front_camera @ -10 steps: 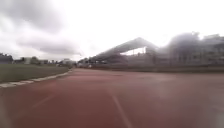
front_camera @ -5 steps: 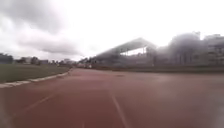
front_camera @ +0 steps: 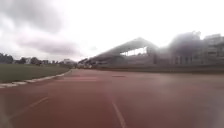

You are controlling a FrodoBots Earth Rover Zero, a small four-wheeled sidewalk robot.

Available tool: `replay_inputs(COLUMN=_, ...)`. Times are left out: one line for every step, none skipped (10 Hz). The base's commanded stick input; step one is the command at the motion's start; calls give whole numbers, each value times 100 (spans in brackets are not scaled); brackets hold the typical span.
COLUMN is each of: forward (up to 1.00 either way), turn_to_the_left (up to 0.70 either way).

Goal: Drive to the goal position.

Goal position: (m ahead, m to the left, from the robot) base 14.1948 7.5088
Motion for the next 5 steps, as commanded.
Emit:
replay_inputs(forward=50, turn_to_the_left=2)
replay_inputs(forward=50, turn_to_the_left=2)
replay_inputs(forward=50, turn_to_the_left=2)
replay_inputs(forward=50, turn_to_the_left=2)
replay_inputs(forward=50, turn_to_the_left=2)
